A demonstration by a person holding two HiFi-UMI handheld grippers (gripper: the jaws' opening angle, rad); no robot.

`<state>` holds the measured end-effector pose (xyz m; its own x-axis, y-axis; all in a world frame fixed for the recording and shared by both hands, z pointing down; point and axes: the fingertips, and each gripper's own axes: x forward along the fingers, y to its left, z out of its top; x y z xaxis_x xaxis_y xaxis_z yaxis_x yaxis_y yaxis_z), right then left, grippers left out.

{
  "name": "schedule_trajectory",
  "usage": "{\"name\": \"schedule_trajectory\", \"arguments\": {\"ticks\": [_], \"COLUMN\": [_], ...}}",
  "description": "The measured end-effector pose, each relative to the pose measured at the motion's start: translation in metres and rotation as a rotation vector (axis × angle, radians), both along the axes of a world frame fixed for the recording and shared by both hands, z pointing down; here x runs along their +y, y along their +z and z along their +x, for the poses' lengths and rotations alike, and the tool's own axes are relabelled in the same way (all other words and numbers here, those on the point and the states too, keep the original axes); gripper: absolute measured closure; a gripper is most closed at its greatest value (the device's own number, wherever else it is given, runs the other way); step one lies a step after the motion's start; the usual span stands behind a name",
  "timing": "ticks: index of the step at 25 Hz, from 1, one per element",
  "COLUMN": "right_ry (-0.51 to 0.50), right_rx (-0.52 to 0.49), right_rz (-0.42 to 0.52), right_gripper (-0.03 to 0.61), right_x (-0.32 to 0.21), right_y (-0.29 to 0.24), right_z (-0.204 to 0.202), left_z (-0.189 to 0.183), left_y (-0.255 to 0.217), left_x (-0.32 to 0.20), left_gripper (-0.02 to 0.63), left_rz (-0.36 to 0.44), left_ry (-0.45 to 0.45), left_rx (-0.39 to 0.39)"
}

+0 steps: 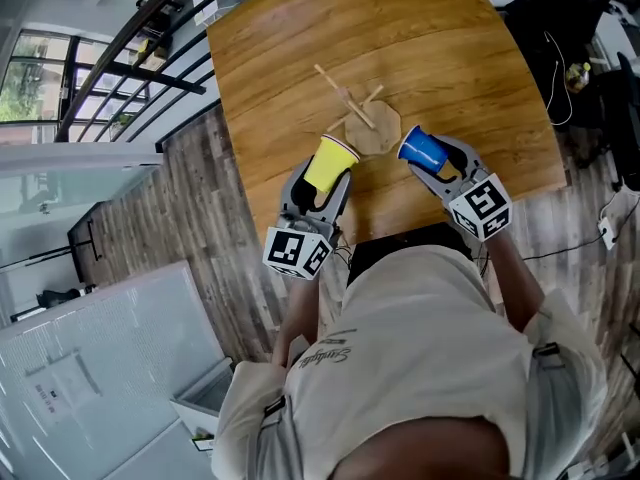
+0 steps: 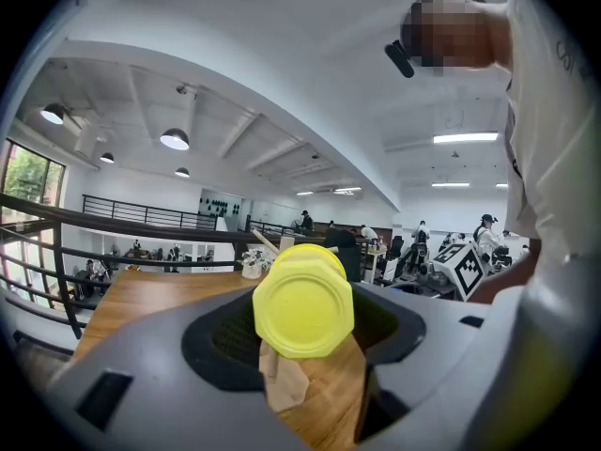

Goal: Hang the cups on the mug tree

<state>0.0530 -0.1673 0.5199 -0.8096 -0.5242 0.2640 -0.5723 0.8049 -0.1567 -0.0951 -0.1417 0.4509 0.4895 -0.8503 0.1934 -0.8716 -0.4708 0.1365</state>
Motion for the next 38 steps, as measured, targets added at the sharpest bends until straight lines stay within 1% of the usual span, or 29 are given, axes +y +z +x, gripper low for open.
{"name": "schedule_trajectory", "arguments": {"ticks": [4, 10, 14, 20, 24, 30, 38], "right_ry": [-0.021, -0.007, 0.014, -0.003, 0.016, 0.001, 0.021], "right_rx": [0.03, 0.105, 0.172, 0.27, 0.325, 0.395, 0.447], "right_rz": [-0.026, -0.08, -0.089, -0.098, -0.125, -0.125, -0.137], "right_gripper": [0.334, 0.334, 0.334, 0.334, 0.333, 0.331, 0.33], "right_x": [-0.004, -0.007, -0.008, -0.013, -0.019, -0.021, -0.03], "right_y": [0.01, 0.031, 0.049, 0.073, 0.089, 0.104, 0.123], "right_z": [-0.01, -0.028, -0.035, -0.055, -0.068, -0.085, -0.088], "left_z": [0.003, -0.007, -0.017, -0.031, -0.038, -0.053, -0.063], "left_y": [0.008, 0.014, 0.012, 0.017, 0.017, 0.017, 0.02], "left_x": [0.004, 0.01, 0.014, 0.021, 0.024, 0.023, 0.02], "left_gripper": [0.347, 0.347, 0.347, 0.347, 0.347, 0.347, 0.347], "left_rz": [-0.016, -0.027, -0.023, -0.022, -0.012, -0.002, -0.008], "left_ry": [0.009, 0.03, 0.04, 0.06, 0.07, 0.075, 0.076], "left_rx": [-0.018, 0.004, 0.016, 0.028, 0.047, 0.059, 0.081]}}
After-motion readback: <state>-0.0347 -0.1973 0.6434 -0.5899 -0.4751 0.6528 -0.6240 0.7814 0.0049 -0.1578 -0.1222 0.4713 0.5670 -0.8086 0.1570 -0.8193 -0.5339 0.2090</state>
